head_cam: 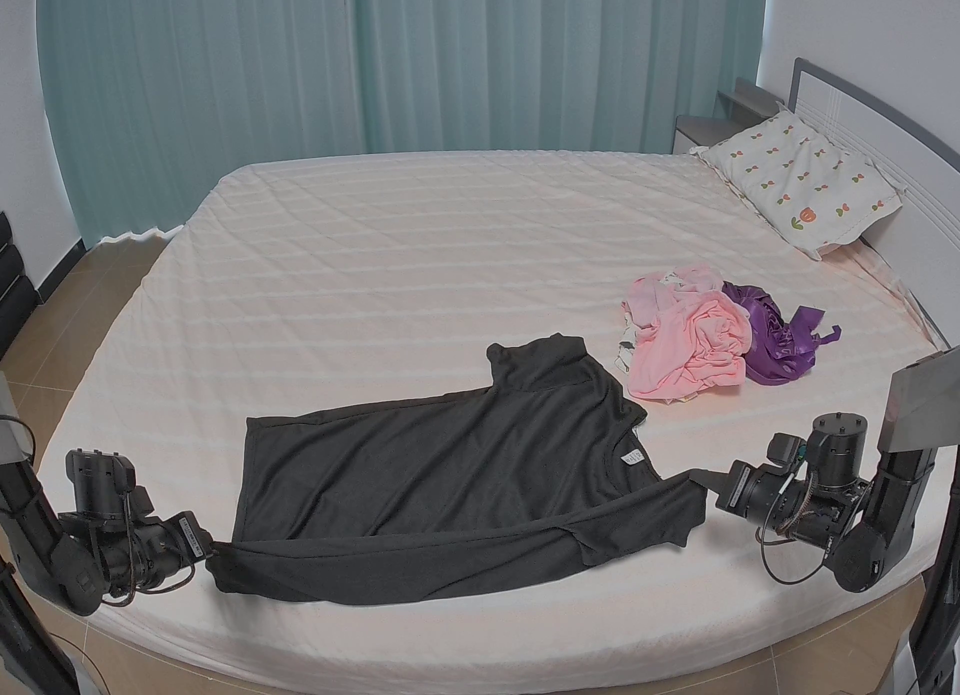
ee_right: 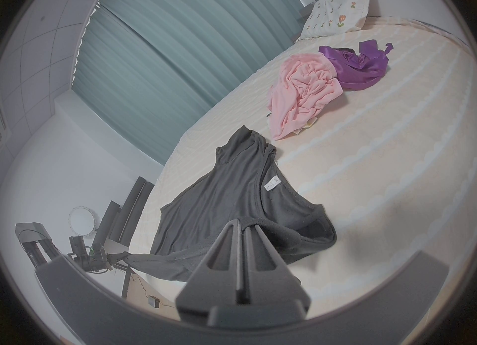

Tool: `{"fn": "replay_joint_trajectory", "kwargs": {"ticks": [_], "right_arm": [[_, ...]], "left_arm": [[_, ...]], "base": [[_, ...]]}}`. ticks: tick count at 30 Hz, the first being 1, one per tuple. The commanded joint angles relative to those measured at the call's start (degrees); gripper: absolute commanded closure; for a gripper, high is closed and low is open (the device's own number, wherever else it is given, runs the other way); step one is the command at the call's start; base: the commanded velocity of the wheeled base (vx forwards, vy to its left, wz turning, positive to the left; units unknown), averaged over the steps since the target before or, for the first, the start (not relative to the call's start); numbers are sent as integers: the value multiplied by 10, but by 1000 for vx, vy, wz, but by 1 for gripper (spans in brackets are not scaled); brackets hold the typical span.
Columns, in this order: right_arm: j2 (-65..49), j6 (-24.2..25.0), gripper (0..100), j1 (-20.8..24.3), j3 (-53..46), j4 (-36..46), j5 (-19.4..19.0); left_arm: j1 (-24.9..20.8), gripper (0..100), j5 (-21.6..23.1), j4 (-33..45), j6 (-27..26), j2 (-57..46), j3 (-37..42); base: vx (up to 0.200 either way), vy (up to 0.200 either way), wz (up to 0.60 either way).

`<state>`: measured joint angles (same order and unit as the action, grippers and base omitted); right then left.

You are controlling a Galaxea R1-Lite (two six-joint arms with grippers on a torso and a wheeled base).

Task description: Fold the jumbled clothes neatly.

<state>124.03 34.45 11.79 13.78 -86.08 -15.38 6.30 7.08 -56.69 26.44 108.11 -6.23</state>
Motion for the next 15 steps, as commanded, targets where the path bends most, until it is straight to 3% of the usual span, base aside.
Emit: {"fn": "replay_joint_trajectory", "kwargs": {"ticks": [1,15], "right_arm": [[34,0,100,-5,42,14,-1],[75,0,100,-8,92,49,0]], "left_arm": [[-1,100,2,-18,19,72,-37],[-2,100,3,-40,34,148,-91]], "base": [[0,0,0],[0,0,0]]}}
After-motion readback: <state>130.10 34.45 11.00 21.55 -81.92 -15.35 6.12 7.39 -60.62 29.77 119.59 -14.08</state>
